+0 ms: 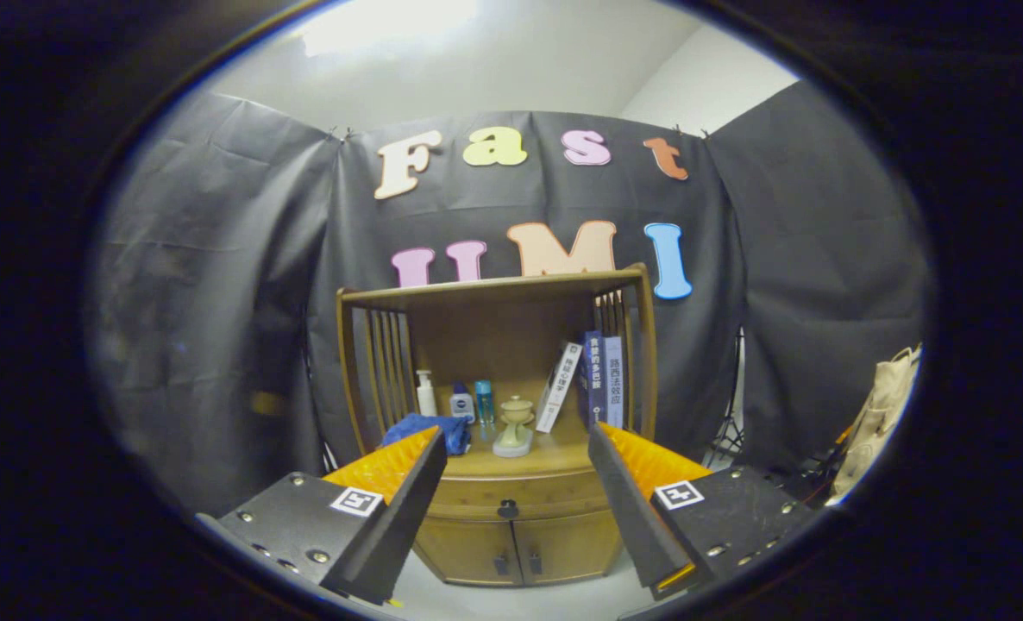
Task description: Pull open the drawer, take out the items inside it, and place them on the countertop above the cabinet.
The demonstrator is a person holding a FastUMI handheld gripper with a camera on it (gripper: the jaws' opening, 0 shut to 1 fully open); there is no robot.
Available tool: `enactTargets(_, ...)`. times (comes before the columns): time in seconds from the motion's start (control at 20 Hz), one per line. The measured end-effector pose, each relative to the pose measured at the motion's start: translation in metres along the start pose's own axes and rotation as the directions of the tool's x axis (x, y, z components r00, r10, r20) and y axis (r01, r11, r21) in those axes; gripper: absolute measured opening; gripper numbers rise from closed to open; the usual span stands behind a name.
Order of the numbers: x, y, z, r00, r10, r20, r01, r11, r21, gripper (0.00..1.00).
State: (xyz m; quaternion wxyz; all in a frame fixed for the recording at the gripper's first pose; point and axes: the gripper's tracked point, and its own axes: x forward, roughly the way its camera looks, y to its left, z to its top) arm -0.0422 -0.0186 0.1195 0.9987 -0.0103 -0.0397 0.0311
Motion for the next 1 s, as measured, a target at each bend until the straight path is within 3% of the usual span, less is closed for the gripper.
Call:
enactTargets(0.3, -0.012, 0.007, -0.002, 0.999, 0.048, -0.016, -0.049, 0.999, -0.008, 0.99)
enactTargets(0.55, -0.015, 0.004, 0.008, 0.999, 0.051, 0.012, -0.051, 0.998, 0.032, 0.99)
enactTargets(0.75, -0.014, -0.005, 0.008, 1.0, 0.028, 0.012, -0.028, 0.999, -0.033, 0.99)
enactTargets(1.0, -0.016, 0.007, 0.007, 0.998, 0.067, 0.012, -0.067, 0.998, -0.01, 0.99)
